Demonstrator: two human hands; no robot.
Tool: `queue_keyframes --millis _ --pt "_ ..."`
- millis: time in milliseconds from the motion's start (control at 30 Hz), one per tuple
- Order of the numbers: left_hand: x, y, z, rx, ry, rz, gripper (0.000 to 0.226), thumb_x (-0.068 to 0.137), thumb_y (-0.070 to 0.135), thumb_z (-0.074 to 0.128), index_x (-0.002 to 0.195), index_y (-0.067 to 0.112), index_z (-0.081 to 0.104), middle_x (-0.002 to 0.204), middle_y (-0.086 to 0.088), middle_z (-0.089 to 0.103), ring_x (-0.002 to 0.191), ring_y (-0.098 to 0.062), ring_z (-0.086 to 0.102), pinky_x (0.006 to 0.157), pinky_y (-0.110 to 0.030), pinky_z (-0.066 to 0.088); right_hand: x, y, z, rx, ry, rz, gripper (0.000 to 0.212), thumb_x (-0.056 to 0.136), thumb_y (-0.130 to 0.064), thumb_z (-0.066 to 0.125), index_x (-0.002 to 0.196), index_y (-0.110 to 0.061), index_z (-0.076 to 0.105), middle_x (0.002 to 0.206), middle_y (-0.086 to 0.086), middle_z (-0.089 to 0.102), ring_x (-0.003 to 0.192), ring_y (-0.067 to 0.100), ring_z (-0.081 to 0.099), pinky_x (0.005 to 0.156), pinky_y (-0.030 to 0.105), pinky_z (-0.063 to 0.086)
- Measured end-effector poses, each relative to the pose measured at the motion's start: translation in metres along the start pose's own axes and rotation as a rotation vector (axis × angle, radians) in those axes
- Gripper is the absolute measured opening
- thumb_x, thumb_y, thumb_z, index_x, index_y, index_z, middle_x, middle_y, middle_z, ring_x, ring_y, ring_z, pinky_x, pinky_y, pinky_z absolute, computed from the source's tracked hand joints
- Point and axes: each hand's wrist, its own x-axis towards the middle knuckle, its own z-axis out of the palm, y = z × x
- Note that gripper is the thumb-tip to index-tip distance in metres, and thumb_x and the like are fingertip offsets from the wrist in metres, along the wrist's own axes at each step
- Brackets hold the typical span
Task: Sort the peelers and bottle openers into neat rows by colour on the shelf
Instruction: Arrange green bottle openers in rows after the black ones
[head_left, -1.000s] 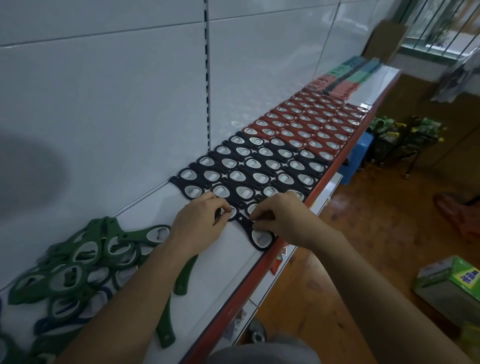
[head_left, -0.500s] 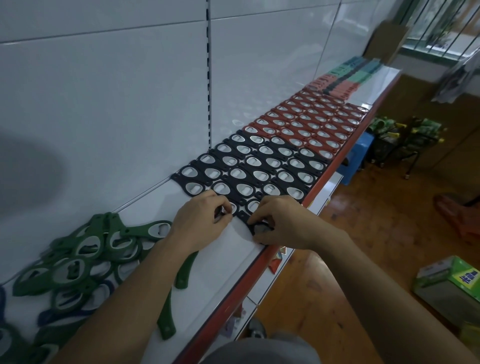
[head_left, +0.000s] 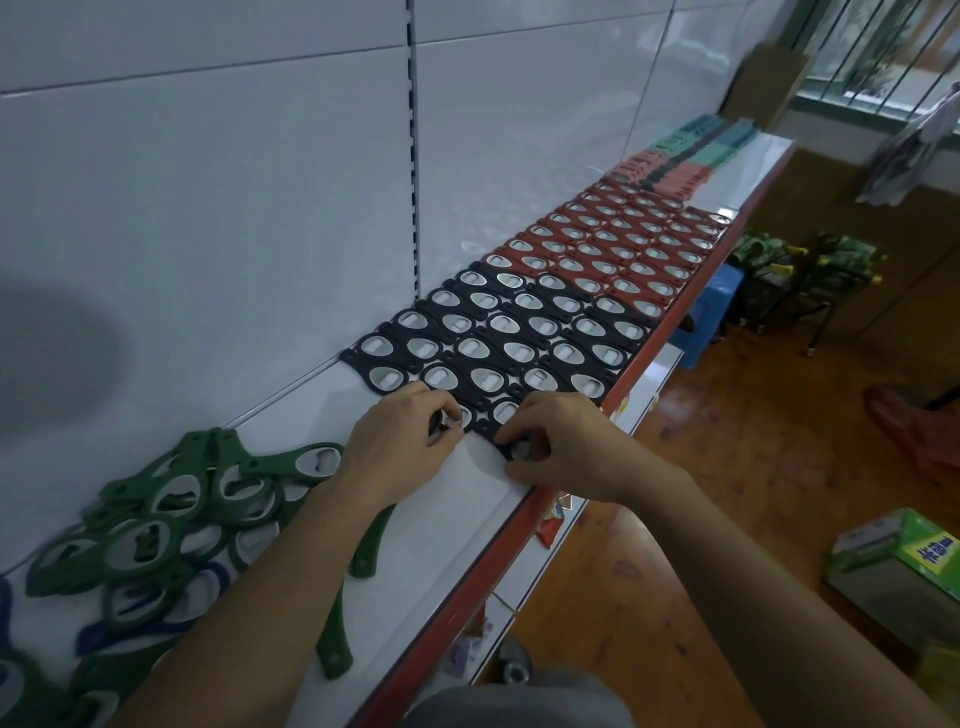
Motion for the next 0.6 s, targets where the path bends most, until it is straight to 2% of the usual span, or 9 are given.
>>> queue_keyframes --millis 67,133,167,233,333,467,533,567,600 --pt "0.003 0.003 -0.003 -0.173 0.066 -0.064 0.005 0.095 0.023 0.065 0.098 0.025 0.069 0.082 0.011 0.061 0.071 -0.009 0.056 0.065 -0.033 0.052 0.005 -0.003 0.001 0.104 0.147 0.015 0.014 0.085 -0.028 0.078 0.099 -0.027 0.077 0.091 -0.017 0.063 0.076 0.001 0.058 0.066 0.010 0.040" --pt "0.007 0.012 -0.014 -0.689 0.179 -0.244 0.024 0.099 0.005 0.047 0.095 0.015 0.069 0.071 0.003 0.058 0.060 -0.014 0.048 0.056 -0.033 0.040 0.014 -0.015 0.005 0.343 0.338 0.061 0.006 0.087 -0.026 0.077 0.093 -0.024 0.076 0.083 -0.016 0.068 0.070 0.006 0.061 0.065 0.017 0.045" --pt "0.009 0.015 -0.021 -0.966 0.237 -0.307 0.030 0.099 0.000 0.040 0.095 0.009 0.068 0.072 -0.003 0.058 0.062 -0.016 0.047 0.057 -0.033 0.037 0.020 -0.024 0.008 0.461 0.387 0.066 0.005 0.087 -0.024 0.077 0.091 -0.022 0.074 0.082 -0.013 0.070 0.070 0.009 0.063 0.065 0.023 0.050" --pt "0.010 0.018 -0.037 -1.333 0.293 -0.360 0.032 0.100 0.004 0.036 0.101 0.005 0.068 0.089 -0.011 0.066 0.079 -0.020 0.058 0.069 -0.034 0.043 0.032 -0.044 0.017 0.580 0.386 0.031 0.012 0.085 -0.024 0.080 0.090 -0.019 0.070 0.083 -0.006 0.072 0.074 0.015 0.067 0.067 0.035 0.056" --pt "0.007 0.019 -0.051 -1.581 0.233 -0.318 0.033 0.107 0.018 0.035 0.109 0.009 0.067 0.111 -0.011 0.069 0.096 -0.020 0.065 0.084 -0.035 0.054 0.047 -0.069 0.030 0.609 0.366 -0.043 0.026 0.077 -0.023 0.088 0.092 -0.017 0.069 0.087 -0.008 0.070 0.076 0.013 0.066 0.068 0.033 0.056" --pt "0.008 0.017 -0.064 -1.608 0.238 -0.359 0.032 0.106 0.023 0.040 0.117 0.010 0.067 0.112 -0.010 0.072 0.095 -0.022 0.068 0.080 -0.033 0.057 0.066 -0.086 0.044 0.454 0.538 -0.094 0.020 0.076 -0.015 0.087 0.092 -0.017 0.074 0.085 -0.011 0.069 0.072 0.008 0.063 0.070 0.021 0.053" --pt "0.011 0.004 -0.073 -1.371 0.306 -0.374 0.029 0.101 0.026 0.050 0.118 0.015 0.071 0.114 -0.006 0.074 0.102 -0.022 0.069 0.086 -0.038 0.056 0.071 -0.088 0.051 0.378 0.639 -0.088 0.017 0.079 -0.013 0.084 0.094 -0.016 0.075 0.086 -0.009 0.071 0.072 0.006 0.062 0.070 0.018 0.052" --pt "0.011 -0.003 -0.080 -1.156 0.340 -0.374 0.028 0.098 0.028 0.053 0.117 0.020 0.071 0.114 -0.002 0.074 0.104 -0.019 0.069 0.090 -0.038 0.056 0.072 -0.087 0.054 0.352 0.672 -0.071 0.017 0.080 -0.012 0.082 0.095 -0.016 0.076 0.087 -0.008 0.072 0.072 0.005 0.062 0.071 0.020 0.053" --pt "0.009 -0.012 -0.088 -0.893 0.368 -0.366 0.026 0.096 0.029 0.055 0.115 0.022 0.071 0.110 0.002 0.074 0.101 -0.015 0.070 0.091 -0.031 0.055 0.075 -0.085 0.058 0.332 0.683 -0.049 0.016 0.081 -0.011 0.082 0.096 -0.016 0.077 0.088 -0.007 0.073 0.072 0.004 0.062 0.072 0.023 0.055"
